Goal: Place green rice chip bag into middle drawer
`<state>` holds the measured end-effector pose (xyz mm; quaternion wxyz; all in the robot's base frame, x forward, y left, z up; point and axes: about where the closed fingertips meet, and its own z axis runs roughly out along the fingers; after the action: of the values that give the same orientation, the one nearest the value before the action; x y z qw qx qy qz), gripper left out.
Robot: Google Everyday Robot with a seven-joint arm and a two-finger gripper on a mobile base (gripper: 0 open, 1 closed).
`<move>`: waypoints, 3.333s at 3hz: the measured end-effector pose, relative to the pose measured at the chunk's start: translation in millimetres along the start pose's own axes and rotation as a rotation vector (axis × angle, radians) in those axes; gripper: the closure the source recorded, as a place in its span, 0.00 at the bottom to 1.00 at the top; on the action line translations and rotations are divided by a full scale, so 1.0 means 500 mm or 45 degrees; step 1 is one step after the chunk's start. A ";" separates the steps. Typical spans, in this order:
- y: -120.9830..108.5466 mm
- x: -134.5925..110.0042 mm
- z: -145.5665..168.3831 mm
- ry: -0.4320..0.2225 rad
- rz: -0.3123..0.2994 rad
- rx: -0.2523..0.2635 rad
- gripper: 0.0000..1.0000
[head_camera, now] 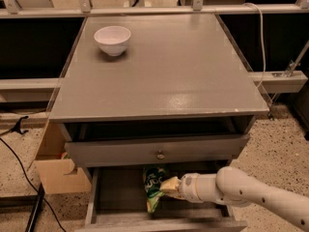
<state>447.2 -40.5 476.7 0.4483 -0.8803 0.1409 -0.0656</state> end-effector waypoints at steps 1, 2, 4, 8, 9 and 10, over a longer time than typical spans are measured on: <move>0.009 0.024 0.013 0.023 -0.054 0.026 1.00; 0.021 0.036 0.028 0.028 -0.091 0.029 1.00; 0.066 0.038 0.055 0.023 -0.156 -0.071 1.00; 0.102 0.041 0.073 0.012 -0.177 -0.166 0.53; 0.102 0.041 0.073 0.012 -0.177 -0.166 0.28; 0.102 0.041 0.073 0.012 -0.177 -0.166 0.00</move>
Offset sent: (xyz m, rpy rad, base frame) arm 0.0287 -0.0031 -0.0288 -0.0102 -0.1106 0.0369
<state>465.9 -47.0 413.8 0.3837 -0.9149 0.0856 -0.0914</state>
